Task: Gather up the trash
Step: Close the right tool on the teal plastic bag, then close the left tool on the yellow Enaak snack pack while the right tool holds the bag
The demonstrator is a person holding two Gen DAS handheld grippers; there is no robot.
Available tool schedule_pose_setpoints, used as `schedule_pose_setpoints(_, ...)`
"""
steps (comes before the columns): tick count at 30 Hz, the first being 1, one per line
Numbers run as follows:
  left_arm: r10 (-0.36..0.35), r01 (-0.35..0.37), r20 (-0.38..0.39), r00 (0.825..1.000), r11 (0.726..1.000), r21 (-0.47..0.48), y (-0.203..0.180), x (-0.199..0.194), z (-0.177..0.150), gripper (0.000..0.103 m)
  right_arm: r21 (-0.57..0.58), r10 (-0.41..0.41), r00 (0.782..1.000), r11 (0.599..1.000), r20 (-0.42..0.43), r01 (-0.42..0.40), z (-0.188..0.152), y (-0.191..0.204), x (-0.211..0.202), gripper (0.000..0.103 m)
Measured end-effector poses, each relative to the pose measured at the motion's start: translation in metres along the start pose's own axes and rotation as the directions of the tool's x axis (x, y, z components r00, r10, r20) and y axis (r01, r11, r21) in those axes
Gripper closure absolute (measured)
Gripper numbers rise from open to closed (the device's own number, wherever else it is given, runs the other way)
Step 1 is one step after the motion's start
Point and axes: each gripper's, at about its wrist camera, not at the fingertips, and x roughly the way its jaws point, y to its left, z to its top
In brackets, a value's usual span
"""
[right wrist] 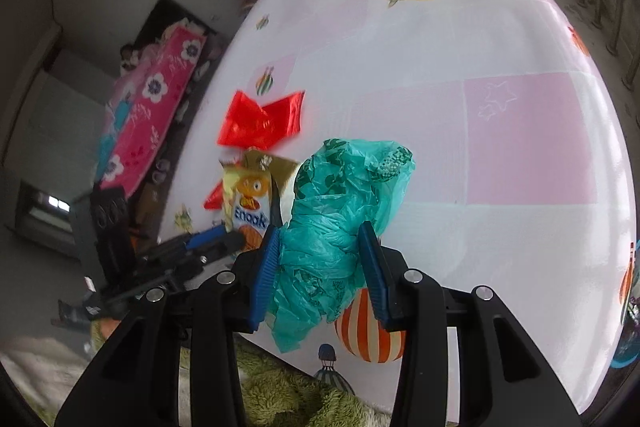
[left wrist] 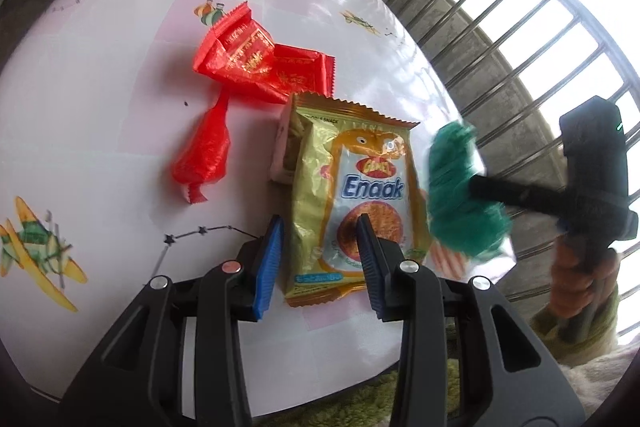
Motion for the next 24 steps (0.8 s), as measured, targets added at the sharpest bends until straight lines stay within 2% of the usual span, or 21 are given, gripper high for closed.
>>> schedule_pose_setpoints(3,-0.103,0.104,0.026,0.994,0.994,-0.031,0.0,-0.006,-0.003,0.068,-0.012,-0.016,1.0,1.0,-0.011,0.016,-0.002,0.002,0.009,0.063)
schedule_pose_setpoints(9,-0.202,0.205,0.096,0.975,0.979,-0.019,-0.003,-0.021,-0.003,0.068,-0.019,-0.018,1.0,1.0,-0.015,0.018,0.0,0.002,0.009,0.063)
schedule_pose_setpoints(14,-0.171,0.173,0.082,0.982,0.985,-0.018,-0.009,-0.013,0.002,0.07,-0.013,-0.017,1.0,1.0,-0.003,0.017,-0.002,0.002,0.009,0.063)
schedule_pose_setpoints(20,-0.161,0.164,0.097,0.982,0.986,-0.018,-0.002,-0.019,0.004,0.096,0.025,-0.012,1.0,1.0,0.02,0.011,-0.005,-0.007,-0.001,0.064)
schedule_pose_setpoints(24,-0.189,0.192,0.112,0.975,0.981,-0.015,-0.001,-0.024,0.003,0.099,0.053,0.011,0.999,0.998,0.039,-0.014,-0.005,-0.014,-0.009,0.065)
